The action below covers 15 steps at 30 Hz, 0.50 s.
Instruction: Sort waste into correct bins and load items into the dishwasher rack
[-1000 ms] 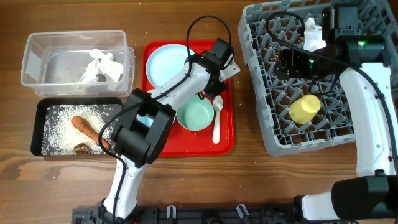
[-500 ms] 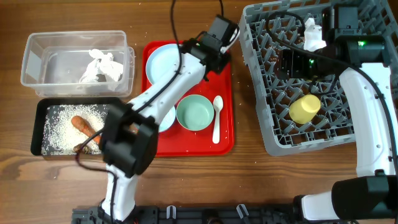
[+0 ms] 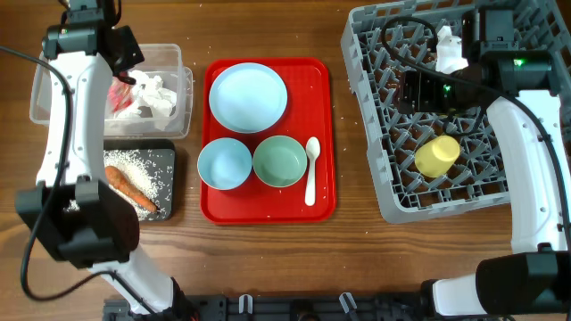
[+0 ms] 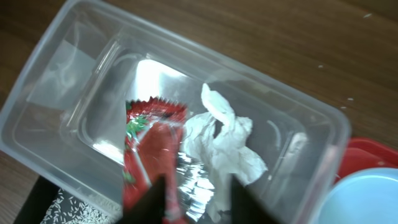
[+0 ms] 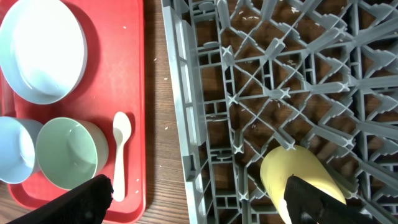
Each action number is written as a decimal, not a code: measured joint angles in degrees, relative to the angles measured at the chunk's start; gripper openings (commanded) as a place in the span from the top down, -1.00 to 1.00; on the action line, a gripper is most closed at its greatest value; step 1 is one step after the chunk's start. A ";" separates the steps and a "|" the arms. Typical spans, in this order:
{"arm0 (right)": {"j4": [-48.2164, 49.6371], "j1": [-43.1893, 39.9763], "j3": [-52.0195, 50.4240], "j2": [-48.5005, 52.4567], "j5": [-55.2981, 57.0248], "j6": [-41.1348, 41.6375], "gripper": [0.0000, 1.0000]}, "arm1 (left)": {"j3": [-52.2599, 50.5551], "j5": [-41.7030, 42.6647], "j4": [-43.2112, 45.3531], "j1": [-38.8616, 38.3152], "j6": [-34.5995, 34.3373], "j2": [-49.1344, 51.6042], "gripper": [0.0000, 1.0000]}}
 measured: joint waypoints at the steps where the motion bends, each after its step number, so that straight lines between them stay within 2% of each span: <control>1: 0.00 0.00 0.00 0.00 0.00 0.00 -0.84 | 0.00 -0.02 0.20 0.70 -0.37 1.99 -0.55; 4: 0.00 0.00 0.00 0.00 0.02 0.00 -0.84 | -0.02 0.00 0.50 0.81 -0.68 3.63 -0.69; 6: 0.00 0.00 0.00 0.00 0.00 0.00 -0.84 | -0.02 0.00 1.22 0.81 -0.74 3.63 -0.71; 8: 0.02 0.00 0.00 0.00 0.02 0.00 -0.85 | 0.00 0.76 1.22 0.79 -0.46 3.61 -0.68; 11: 0.04 0.00 0.00 0.00 0.00 0.00 -0.84 | 0.00 7.23 1.20 -0.04 3.26 2.60 -0.62; 15: 0.07 0.00 0.00 0.00 0.00 0.00 -0.85 | 0.39 14.36 -1.42 -8.96 6.14 -5.27 -0.63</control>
